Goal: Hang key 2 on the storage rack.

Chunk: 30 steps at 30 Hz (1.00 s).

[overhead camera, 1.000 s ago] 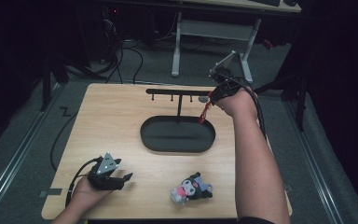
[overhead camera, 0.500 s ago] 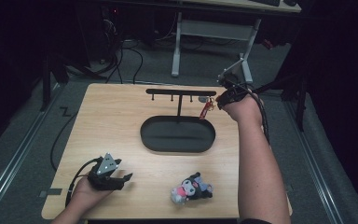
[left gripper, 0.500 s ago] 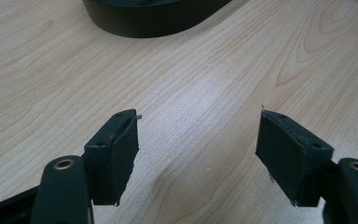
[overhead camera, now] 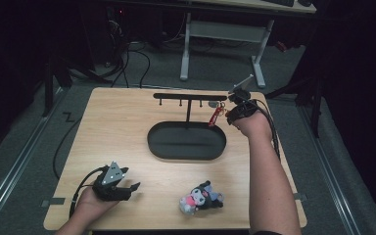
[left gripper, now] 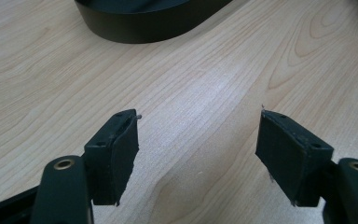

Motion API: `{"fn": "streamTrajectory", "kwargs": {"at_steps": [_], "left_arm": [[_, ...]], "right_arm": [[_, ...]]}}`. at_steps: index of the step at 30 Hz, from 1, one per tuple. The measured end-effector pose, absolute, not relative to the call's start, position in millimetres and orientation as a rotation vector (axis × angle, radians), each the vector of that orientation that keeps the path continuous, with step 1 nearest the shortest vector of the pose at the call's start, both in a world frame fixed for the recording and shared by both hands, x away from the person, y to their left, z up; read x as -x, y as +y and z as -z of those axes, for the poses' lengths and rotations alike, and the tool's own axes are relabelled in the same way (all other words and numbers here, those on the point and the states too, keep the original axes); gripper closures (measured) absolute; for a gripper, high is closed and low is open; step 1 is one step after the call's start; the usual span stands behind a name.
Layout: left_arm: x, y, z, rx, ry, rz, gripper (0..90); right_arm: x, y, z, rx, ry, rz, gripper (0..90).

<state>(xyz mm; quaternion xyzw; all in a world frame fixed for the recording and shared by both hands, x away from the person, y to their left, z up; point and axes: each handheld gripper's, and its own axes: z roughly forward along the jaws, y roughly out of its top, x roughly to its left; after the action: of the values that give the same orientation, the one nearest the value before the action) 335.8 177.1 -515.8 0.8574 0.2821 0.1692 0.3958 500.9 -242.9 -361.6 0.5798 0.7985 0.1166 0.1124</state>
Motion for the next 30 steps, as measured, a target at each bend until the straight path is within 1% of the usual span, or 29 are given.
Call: {"fn": "streamTrajectory", "kwargs": {"at_steps": [8, 10, 15, 22, 25, 29, 30], "left_arm": [[-336.0, 178.4, 515.6, -2.167, 0.722, -0.418, 29.9], [-336.1, 178.1, 515.8, -2.171, 0.720, -0.414, 29.9], [-336.6, 177.3, 514.7, -2.164, 0.720, -0.411, 29.4], [-335.5, 174.2, 512.0, -2.149, 0.716, -0.405, 27.0], [-333.9, 171.7, 509.8, -2.127, 0.720, -0.357, 25.3], [-329.0, 165.6, 508.2, -2.118, 0.705, -0.354, 24.7], [-329.0, 165.6, 508.2, -2.118, 0.705, -0.354, 24.6]], "right_arm": [[-501.1, -243.5, 375.3, -1.714, 2.356, -0.353, 65.6], [-501.1, -243.8, 377.7, -1.721, 2.346, -0.373, 61.6], [-495.9, -246.1, 380.4, -1.725, 2.328, -0.404, 57.9], [-463.5, -251.6, 386.2, -1.684, 2.309, -0.462, 53.9], [-442.4, -257.2, 402.7, -1.641, 2.298, -0.429, 53.4], [-412.6, -269.9, 425.1, -1.637, 2.264, -0.501, 52.6], [-412.6, -269.9, 425.1, -1.637, 2.264, -0.501, 52.6]]}}
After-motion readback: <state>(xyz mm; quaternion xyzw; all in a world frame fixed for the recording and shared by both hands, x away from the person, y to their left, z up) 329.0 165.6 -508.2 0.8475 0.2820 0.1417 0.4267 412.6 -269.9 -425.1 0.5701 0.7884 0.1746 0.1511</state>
